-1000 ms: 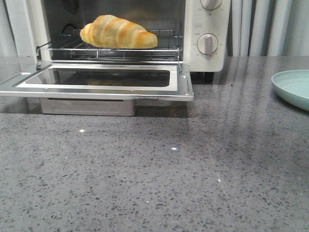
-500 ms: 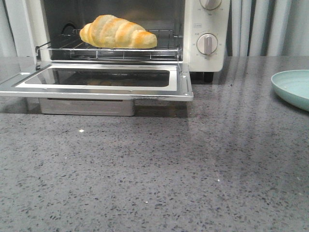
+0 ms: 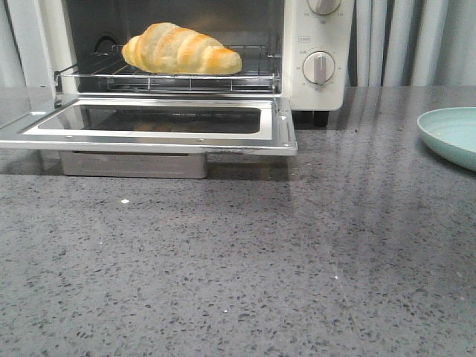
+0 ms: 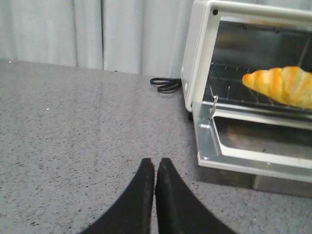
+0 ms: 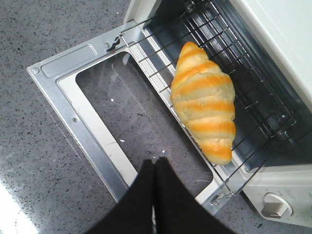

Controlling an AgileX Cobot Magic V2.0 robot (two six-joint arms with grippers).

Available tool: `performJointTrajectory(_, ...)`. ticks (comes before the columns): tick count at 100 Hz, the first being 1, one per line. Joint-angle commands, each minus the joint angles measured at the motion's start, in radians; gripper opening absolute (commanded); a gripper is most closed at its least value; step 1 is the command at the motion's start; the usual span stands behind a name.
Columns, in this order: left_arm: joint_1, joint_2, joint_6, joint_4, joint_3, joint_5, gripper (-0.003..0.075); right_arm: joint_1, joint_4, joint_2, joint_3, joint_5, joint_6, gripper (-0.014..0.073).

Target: Put bread in oven

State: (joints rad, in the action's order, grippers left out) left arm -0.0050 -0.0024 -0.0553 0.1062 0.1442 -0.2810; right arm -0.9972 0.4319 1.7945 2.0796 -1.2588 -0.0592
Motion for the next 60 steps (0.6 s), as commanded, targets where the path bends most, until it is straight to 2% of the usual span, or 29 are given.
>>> performJointTrajectory(1, 0.001, -0.026, 0.000, 0.061, -0.015, 0.182, -0.0022, -0.001, 0.029, -0.068, 0.032, -0.056, -0.005, -0.0075)
performJointTrajectory(25, 0.001, -0.026, 0.001, 0.023, -0.117, 0.338, -0.0022, -0.001, 0.029, -0.127, 0.017, -0.056, -0.005, -0.0075)
performJointTrajectory(44, 0.001, -0.026, 0.001, 0.037, -0.149, 0.330, -0.0022, 0.001, 0.040, -0.226, -0.083, -0.056, -0.015, -0.0075)
performJointTrajectory(60, 0.001, -0.026, 0.001, 0.050, -0.149, 0.314, -0.0022, 0.001, 0.137, -0.323, -0.216, -0.056, -0.103, -0.0075)
